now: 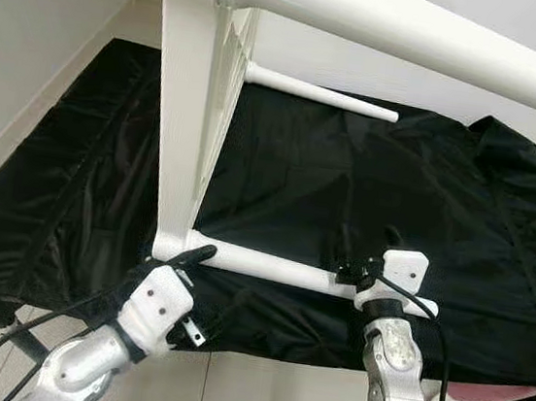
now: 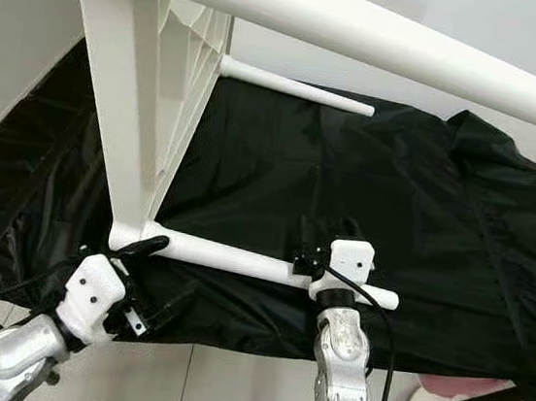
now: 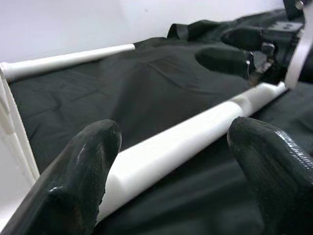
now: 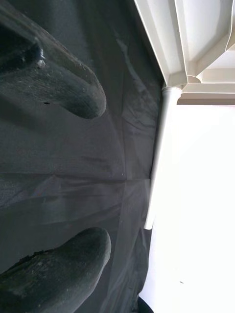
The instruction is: Building children table
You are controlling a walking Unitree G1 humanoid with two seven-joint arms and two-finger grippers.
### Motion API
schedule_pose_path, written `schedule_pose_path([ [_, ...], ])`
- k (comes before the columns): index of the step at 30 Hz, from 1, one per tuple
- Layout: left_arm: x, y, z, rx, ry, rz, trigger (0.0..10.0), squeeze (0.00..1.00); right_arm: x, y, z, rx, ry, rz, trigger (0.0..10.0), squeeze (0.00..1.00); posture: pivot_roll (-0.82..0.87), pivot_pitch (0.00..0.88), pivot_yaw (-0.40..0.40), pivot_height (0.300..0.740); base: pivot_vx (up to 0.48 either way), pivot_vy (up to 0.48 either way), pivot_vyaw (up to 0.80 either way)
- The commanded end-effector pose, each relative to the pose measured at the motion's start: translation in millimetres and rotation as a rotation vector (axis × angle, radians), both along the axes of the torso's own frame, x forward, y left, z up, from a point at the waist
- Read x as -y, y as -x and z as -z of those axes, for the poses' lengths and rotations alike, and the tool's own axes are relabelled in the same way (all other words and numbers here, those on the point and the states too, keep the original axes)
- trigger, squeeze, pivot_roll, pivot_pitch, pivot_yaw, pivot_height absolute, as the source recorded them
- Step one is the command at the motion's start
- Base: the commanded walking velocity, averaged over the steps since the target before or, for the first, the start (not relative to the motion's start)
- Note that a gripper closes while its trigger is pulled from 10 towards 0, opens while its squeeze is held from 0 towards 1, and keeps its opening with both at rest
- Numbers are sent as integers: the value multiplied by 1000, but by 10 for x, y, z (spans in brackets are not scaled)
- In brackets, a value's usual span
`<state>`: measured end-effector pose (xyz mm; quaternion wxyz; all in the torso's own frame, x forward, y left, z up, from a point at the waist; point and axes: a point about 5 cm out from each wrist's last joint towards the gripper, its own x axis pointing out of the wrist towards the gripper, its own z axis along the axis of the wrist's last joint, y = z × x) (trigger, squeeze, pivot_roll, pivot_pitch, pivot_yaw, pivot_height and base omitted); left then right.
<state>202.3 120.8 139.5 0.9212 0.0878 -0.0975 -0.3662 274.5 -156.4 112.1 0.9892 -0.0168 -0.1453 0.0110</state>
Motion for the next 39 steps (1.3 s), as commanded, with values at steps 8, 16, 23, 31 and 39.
schedule_pose_path([
  [8, 154, -109, 51, -30, 44, 27, 10000, 0, 123, 36, 63, -37, 15, 69, 10000, 0, 58, 50, -89, 740, 0, 0, 0],
  [16, 215, -119, 123, -28, 22, 7, 10000, 0, 166, -11, 34, -36, 16, 95, 10000, 0, 58, 43, -97, 740, 0, 0, 0],
  [23, 225, -161, 142, -24, 24, -35, 10000, 0, 176, -62, 14, -36, 22, 99, 10000, 0, 66, 37, -113, 740, 0, -160, 0],
  [31, 234, -183, 154, -20, 25, -48, 10000, 0, 165, -92, 11, -38, 33, 83, 10000, 0, 73, 24, -127, 740, 0, 0, 0],
  [39, 235, -193, 162, -17, 23, -49, 10000, 0, 155, -105, 11, -39, 41, 71, 10000, 0, 70, 11, -129, 740, 0, -470, 0],
])
